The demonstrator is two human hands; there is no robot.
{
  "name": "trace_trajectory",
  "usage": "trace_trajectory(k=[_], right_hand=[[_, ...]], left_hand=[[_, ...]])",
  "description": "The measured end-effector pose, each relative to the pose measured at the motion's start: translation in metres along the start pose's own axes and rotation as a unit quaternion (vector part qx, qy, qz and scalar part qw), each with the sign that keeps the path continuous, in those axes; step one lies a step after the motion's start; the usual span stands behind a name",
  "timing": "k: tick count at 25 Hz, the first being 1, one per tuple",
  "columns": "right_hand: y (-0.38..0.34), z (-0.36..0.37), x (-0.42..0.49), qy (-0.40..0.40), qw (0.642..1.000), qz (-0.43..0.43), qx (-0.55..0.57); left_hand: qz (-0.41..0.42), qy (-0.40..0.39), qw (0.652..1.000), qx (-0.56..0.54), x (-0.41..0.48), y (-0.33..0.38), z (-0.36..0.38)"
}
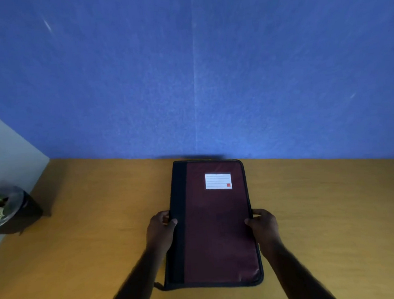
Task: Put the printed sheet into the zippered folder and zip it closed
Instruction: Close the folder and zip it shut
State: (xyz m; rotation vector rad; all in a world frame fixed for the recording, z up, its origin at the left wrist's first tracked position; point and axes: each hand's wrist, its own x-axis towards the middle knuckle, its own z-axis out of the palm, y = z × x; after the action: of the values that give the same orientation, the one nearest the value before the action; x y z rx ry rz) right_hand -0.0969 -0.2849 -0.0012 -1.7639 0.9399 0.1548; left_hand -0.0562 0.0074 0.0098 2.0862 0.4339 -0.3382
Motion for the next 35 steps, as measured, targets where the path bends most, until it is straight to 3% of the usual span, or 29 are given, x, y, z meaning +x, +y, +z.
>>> trace_trajectory(k=[16,24,35], right_hand=[[-0.008,0.015,0.029,0.019,0.999,0.025,-0.013],[-0.010,0.017,0.028,0.032,0.998,0.020,-0.049],[-0.013,0.017,0.022,0.020,0.994,-0.017,-0.104]], left_hand=[[0.020,-0.016,0.999,0.032,0.034,0.007,0.011],[0.016,-0.042,0.996,0.082,0.039,0.005,0.012],[0.023,-0.018,0.990,0.140,0.029,0.004,0.019]])
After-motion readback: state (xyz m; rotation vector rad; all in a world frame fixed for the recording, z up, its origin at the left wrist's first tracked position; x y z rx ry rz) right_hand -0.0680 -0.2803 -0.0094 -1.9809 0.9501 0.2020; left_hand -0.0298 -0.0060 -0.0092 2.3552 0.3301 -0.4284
